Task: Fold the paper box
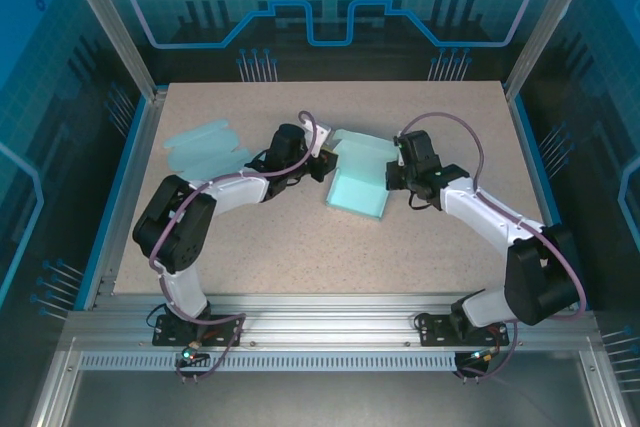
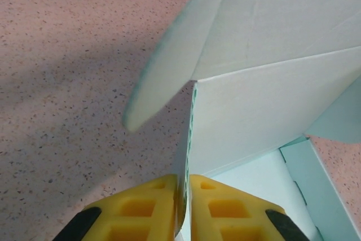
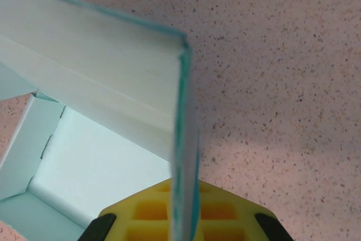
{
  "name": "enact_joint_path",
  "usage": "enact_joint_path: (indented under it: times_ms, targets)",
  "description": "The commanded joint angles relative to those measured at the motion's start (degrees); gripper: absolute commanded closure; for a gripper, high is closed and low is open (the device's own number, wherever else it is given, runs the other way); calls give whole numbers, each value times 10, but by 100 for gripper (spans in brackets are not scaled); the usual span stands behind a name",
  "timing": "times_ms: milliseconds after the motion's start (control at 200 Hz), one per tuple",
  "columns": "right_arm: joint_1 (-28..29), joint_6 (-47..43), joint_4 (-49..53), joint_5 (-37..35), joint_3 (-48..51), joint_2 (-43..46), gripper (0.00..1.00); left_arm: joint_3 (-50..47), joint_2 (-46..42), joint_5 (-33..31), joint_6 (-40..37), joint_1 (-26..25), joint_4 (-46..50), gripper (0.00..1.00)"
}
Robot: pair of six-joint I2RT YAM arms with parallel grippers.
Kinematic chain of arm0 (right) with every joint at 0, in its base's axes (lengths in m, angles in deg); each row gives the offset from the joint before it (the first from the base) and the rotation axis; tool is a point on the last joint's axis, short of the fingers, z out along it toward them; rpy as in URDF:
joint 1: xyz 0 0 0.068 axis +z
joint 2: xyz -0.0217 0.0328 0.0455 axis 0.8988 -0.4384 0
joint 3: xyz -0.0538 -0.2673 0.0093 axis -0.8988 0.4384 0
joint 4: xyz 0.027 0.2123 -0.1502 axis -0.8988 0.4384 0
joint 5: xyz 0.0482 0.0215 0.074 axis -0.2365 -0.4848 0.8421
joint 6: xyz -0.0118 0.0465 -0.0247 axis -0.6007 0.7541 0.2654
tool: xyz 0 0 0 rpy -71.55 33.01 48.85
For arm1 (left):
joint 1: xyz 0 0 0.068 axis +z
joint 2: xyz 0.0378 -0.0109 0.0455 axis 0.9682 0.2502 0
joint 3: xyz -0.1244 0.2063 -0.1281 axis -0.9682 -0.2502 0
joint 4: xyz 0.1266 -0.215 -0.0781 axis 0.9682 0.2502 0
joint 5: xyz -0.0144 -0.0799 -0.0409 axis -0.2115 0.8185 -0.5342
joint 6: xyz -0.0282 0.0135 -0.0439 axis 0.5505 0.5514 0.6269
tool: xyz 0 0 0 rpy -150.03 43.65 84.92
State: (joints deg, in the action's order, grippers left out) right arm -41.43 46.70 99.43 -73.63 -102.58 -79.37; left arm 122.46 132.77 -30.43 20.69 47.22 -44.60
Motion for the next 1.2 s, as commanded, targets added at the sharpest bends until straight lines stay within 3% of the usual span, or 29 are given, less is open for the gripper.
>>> enact_joint_path:
  times_ms: [0,235,360,835,1191]
  targets:
    - [11,-18,-56,3,11,2,93,-8,-18,1,13,-5,-21,86]
    - [11,-7,-59,-10,-35,-49,91,-5,-11,-2,47,-7,-44,92]
    - [12,13,-63,-6,-57,-73,90,-14,-11,-40,66,-17,-73,100]
    - [31,64,-90,-10,-110,-135,83,-8,17,-163,120,-53,-126,100]
    - [67,65,-117,-53,-97,-151,83,-38,23,-193,150,-70,-134,100]
